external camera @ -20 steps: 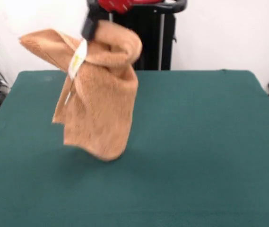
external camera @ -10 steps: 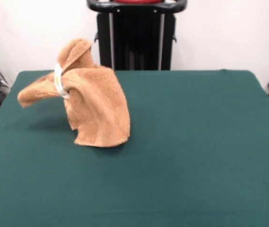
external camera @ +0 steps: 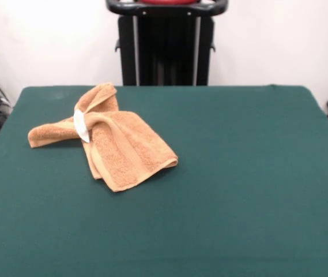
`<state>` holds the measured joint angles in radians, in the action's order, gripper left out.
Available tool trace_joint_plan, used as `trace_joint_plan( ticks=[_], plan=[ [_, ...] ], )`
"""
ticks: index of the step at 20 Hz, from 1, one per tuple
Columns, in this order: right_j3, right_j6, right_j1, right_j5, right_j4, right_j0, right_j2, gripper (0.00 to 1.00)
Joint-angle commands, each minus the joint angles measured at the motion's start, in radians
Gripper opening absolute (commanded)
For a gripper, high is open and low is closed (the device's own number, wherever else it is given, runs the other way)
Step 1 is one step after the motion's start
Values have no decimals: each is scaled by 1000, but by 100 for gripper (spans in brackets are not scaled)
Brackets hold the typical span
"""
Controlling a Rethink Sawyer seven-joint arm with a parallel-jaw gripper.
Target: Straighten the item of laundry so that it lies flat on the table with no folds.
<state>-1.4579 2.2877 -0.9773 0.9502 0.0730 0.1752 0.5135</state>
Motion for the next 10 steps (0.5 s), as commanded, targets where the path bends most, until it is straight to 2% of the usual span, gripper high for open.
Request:
trace_joint_plan(
  ticks=[1,4,7,10],
  plan=[
    [-234,-345,-13,-150,0,52,-305,0],
    [-272,-344,-30,-222,-12,89,-354,0],
    [-379,-357,-41,-341,25,163,-452,0],
    [-435,-331,-21,-431,-24,213,-518,0]
  ],
)
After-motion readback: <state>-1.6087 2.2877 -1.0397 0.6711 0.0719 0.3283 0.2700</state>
